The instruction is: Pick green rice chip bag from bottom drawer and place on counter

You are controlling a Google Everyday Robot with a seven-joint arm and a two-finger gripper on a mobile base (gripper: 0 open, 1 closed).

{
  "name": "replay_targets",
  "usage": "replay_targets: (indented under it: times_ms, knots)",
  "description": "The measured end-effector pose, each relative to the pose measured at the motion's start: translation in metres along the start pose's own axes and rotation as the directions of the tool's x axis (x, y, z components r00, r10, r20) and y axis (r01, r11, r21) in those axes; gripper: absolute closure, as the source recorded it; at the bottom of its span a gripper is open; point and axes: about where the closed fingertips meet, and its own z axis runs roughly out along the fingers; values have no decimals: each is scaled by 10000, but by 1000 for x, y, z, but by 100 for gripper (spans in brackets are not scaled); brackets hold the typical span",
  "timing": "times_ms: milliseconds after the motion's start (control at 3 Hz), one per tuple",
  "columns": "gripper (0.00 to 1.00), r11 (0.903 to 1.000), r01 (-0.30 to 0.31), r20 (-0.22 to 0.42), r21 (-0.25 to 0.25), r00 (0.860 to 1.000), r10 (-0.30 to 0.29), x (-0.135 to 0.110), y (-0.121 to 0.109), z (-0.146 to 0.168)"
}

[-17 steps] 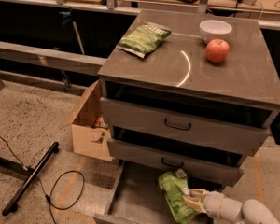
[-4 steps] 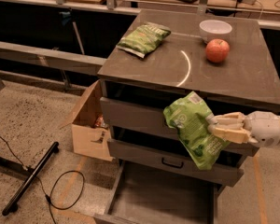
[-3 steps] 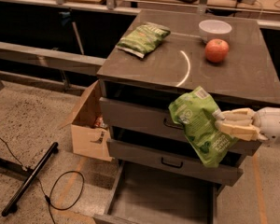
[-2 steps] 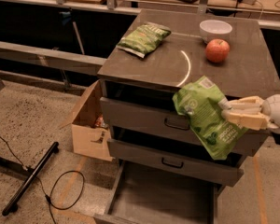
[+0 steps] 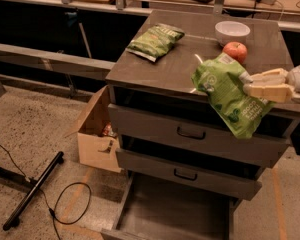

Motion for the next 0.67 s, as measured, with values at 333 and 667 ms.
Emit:
replay_targets:
  times_ms: [333,667]
  knots:
    - [100,9985,-22,-397,554,9992,44,-12,-50,0]
    - [100,9943,-169,-383,1053,9990,210,-15,-86,5]
